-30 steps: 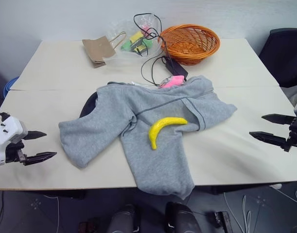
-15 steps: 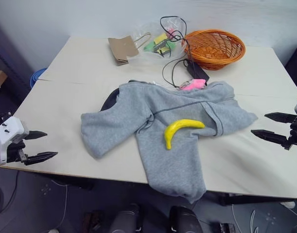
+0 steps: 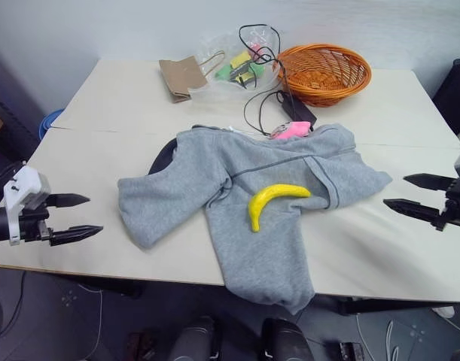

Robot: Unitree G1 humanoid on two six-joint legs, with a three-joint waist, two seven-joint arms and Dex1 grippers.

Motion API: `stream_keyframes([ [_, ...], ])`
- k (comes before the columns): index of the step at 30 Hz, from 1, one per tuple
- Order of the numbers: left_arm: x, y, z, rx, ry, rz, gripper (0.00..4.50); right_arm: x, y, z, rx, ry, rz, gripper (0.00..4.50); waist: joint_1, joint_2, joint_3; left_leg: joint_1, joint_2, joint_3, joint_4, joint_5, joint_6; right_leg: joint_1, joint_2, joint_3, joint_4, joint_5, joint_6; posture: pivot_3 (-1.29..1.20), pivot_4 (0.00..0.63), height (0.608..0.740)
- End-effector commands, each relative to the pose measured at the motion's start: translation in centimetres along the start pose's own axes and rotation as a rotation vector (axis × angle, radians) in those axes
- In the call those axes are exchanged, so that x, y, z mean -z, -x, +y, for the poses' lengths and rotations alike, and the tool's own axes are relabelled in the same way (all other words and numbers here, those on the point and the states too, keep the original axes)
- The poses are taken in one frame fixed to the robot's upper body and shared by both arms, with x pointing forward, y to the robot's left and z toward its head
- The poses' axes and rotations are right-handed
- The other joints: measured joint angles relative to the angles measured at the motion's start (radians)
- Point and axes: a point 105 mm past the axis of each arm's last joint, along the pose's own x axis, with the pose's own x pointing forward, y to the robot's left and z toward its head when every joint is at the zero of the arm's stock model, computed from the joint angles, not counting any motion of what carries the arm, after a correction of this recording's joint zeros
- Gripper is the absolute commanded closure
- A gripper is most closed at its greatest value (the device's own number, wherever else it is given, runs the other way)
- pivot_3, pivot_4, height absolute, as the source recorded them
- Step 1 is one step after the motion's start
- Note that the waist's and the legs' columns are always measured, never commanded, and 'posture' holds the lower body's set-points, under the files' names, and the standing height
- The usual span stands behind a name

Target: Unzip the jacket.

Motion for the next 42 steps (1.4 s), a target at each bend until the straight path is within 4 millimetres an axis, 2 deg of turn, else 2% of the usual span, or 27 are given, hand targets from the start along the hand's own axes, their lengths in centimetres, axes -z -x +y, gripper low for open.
stream_keyframes([
  [1, -4.2, -2.0, -2.5, 0.145, -0.107, -0.075, 0.04, -4.4, -2.5, 3.5, -0.138, 0.153, -0.099, 0.00, -0.002, 0.000, 0.000, 0.000, 0.000, 0.000, 0.000, 0.000, -0.001, 0.000, 0.001, 0.004, 0.000, 0.000, 0.000, 0.00, 0.150, 0.740],
  [3, -5.9, -3.0, -4.1, 0.228, -0.138, -0.113, 0.04, -5.6, -4.1, 5.1, -0.200, 0.187, -0.130, 0.00, -0.005, 0.000, 0.000, 0.001, 0.001, 0.000, 0.000, -0.001, -0.002, 0.000, 0.002, 0.009, 0.000, 0.000, 0.000, 0.00, 0.150, 0.740],
  [6, -7.6, -4.7, -5.9, 0.314, -0.196, -0.144, 0.00, -7.1, -6.7, 7.2, -0.280, 0.231, -0.169, 0.60, -0.009, -0.001, 0.000, 0.001, 0.001, 0.000, 0.000, -0.002, -0.002, 0.000, 0.004, 0.011, -0.001, 0.000, -0.001, 0.00, 0.150, 0.740],
  [8, -8.3, -5.7, -6.8, 0.359, -0.232, -0.153, 0.00, -7.7, -8.4, 7.8, -0.296, 0.271, -0.176, 1.17, -0.011, -0.001, 0.001, 0.001, 0.001, 0.001, 0.001, -0.001, -0.002, 0.000, 0.005, 0.011, -0.001, 0.000, -0.001, 0.00, 0.150, 0.740],
  [9, -8.6, -6.1, -7.1, 0.377, -0.246, -0.160, 0.00, -7.8, -9.1, 7.8, -0.296, 0.277, -0.174, 1.17, -0.011, -0.001, 0.001, 0.000, 0.001, 0.002, 0.001, -0.001, -0.001, -0.001, 0.005, 0.012, 0.000, 0.000, -0.001, 0.00, 0.150, 0.740],
  [15, -10.7, -8.2, -8.5, 0.453, -0.293, -0.218, 0.00, -5.9, -12.2, 7.9, -0.324, 0.390, -0.088, 1.17, -0.003, -0.002, 0.001, 0.000, 0.001, 0.002, 0.002, 0.002, 0.004, -0.001, 0.006, 0.012, 0.000, 0.000, -0.001, 0.00, 0.150, 0.740],
  [20, -11.7, -10.1, -8.4, 0.459, -0.304, -0.257, 0.00, -4.4, -14.5, 8.1, -0.335, 0.482, -0.043, 1.17, -0.005, -0.003, 0.002, -0.001, 0.001, 0.004, 0.003, 0.002, 0.004, -0.001, 0.007, 0.011, 0.000, 0.000, -0.001, 0.00, 0.150, 0.740],
  [25, -12.6, -11.1, -8.5, 0.465, -0.323, -0.293, 0.00, -3.4, -16.4, 7.9, -0.309, 0.519, -0.008, 1.17, -0.013, -0.003, 0.002, -0.001, 0.002, 0.003, 0.004, 0.002, 0.004, -0.001, 0.007, 0.011, 0.000, 0.000, -0.001, 0.00, 0.150, 0.740],
  [27, -12.9, -11.4, -8.6, 0.467, -0.329, -0.300, 0.00, -2.9, -16.8, 7.8, -0.308, 0.514, 0.000, 1.54, -0.014, -0.003, 0.002, -0.001, 0.002, 0.003, 0.004, 0.003, 0.004, -0.001, 0.007, 0.011, 0.000, 0.000, -0.001, 0.00, 0.150, 0.740],
  [30, -13.1, -11.5, -8.5, 0.469, -0.339, -0.307, 0.00, -2.8, -16.9, 7.9, -0.314, 0.475, -0.024, 2.39, -0.014, -0.003, 0.002, -0.001, 0.002, 0.003, 0.004, 0.003, 0.004, -0.001, 0.008, 0.011, 0.000, 0.000, -0.001, 0.00, 0.150, 0.740],
  [34, -13.2, -11.8, -8.3, 0.463, -0.349, -0.314, 0.00, -3.8, -15.3, 7.7, -0.289, 0.420, -0.083, 3.73, -0.013, -0.003, 0.002, -0.001, 0.002, 0.003, 0.004, 0.003, 0.004, -0.001, 0.008, 0.011, 0.000, 0.000, -0.001, 0.00, 0.150, 0.740],
  [37, -13.4, -12.2, -8.8, 0.481, -0.353, -0.332, 0.00, -5.2, -13.1, 6.8, -0.179, 0.350, -0.143, 3.84, -0.003, -0.003, 0.002, -0.001, 0.002, 0.002, 0.005, 0.003, 0.004, 0.001, 0.008, 0.011, -0.001, 0.000, -0.001, 0.00, 0.150, 0.740],
  [41, -13.8, -12.6, -9.4, 0.503, -0.351, -0.365, 0.00, -6.7, -9.2, 3.8, 0.068, 0.205, -0.193, 3.84, 0.011, -0.004, 0.002, -0.002, 0.002, 0.001, 0.006, 0.002, 0.004, 0.001, 0.007, 0.013, -0.001, 0.000, -0.001, 0.00, 0.150, 0.740],
  [42, -14.0, -12.8, -9.6, 0.511, -0.350, -0.375, 0.00, -6.7, -7.4, 2.3, 0.159, 0.165, -0.191, 3.84, 0.012, -0.004, 0.002, -0.002, 0.003, 0.001, 0.007, 0.002, 0.004, 0.001, 0.007, 0.012, -0.001, 0.000, -0.001, 0.00, 0.150, 0.740],
])
